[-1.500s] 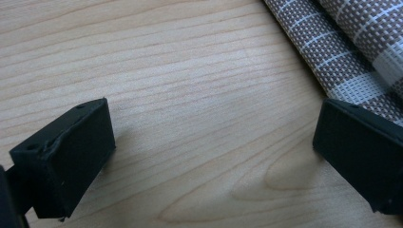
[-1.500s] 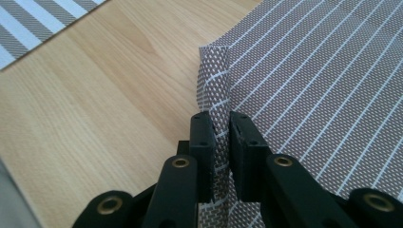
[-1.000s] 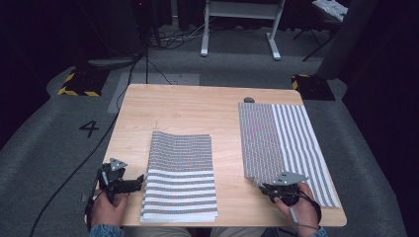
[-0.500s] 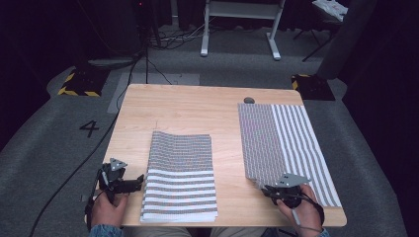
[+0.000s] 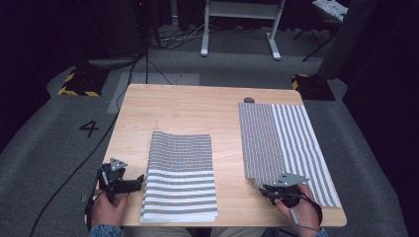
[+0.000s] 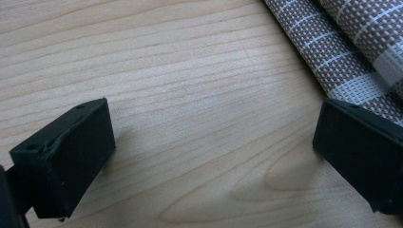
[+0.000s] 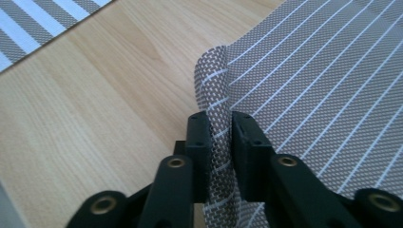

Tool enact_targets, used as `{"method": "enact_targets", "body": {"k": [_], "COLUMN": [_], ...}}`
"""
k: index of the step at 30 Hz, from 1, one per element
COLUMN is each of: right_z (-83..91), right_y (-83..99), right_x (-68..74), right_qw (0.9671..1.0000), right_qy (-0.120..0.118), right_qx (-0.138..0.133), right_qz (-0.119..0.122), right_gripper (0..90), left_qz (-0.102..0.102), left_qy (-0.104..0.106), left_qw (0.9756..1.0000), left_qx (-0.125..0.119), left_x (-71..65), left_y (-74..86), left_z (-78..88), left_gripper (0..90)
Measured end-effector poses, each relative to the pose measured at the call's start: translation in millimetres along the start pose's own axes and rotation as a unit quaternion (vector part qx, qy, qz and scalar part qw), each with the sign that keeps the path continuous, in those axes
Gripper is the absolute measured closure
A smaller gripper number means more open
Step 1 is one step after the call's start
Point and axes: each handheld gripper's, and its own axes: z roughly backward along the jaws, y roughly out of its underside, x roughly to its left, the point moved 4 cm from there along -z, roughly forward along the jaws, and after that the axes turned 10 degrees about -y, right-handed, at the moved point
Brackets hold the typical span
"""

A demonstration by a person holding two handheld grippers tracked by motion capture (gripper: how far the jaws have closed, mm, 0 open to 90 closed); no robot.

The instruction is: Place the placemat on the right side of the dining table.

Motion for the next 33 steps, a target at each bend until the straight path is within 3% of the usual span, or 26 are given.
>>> {"method": "enact_targets", "body": {"k": [2,3,6,7,10,12,14,21,25,30,31,32,33], "right_z": [2.0,6.5,12.1,18.3,22.6,21.6,9.5,-15.5,-18.6,-17.2,-15.3,-7.7,-7.7], "right_y": [-1.0,-4.1,-8.0,-11.0,-12.8,-12.7,-10.8,-4.4,-2.8,-2.1,-2.2,-1.5,-1.5], "right_x": [3.1,9.1,15.0,19.2,22.3,22.2,18.7,18.5,19.2,18.8,19.6,20.8,20.8], "right_qw": [1.0000,0.9993,0.9985,0.9985,0.9986,0.9992,0.9997,0.9991,0.9989,0.9991,0.9996,0.9998,0.9998], "right_qy": [-0.005,-0.024,-0.035,-0.033,-0.027,-0.017,-0.013,-0.013,-0.012,-0.001,-0.007,-0.014,-0.014], "right_qx": [-0.008,-0.027,-0.040,-0.043,-0.045,-0.036,-0.019,0.040,0.045,0.040,0.025,-0.007,-0.007], "right_qz": [-0.001,-0.009,-0.010,-0.001,0.001,0.002,0.001,0.003,0.003,0.013,0.007,-0.016,-0.016], "right_gripper": [68.5,67.8,69.8,76.5,82.1,85.8,88.9,90.0,90.0,78.5,76.8,71.9,71.9], "left_qz": [0.001,0.001,0.001,0.001,0.001,0.001,0.001,0.001,0.001,0.001,0.001,0.000,0.001], "left_qy": [-0.001,-0.001,-0.001,-0.001,-0.001,-0.001,-0.001,-0.001,-0.001,-0.001,-0.001,-0.001,-0.001], "left_qw": [1.0000,1.0000,1.0000,1.0000,1.0000,1.0000,1.0000,1.0000,1.0000,1.0000,1.0000,1.0000,1.0000], "left_qx": [0.000,0.000,0.000,0.000,0.000,0.000,0.000,0.000,0.000,0.000,0.000,0.000,0.000], "left_x": [0.0,-0.1,-0.1,-0.1,-0.1,-0.1,-0.1,0.0,-0.1,-0.1,-0.1,0.0,-0.1], "left_y": [0.0,0.0,0.0,0.0,0.0,0.0,0.0,0.0,0.0,0.0,0.0,0.0,0.0], "left_z": [0.0,0.0,0.0,0.0,0.0,0.0,0.0,0.0,0.0,0.0,0.0,0.0,0.0], "left_gripper": [0.2,0.3,0.3,0.3,0.3,0.3,0.3,0.2,0.2,0.3,0.3,0.2,0.2]}}
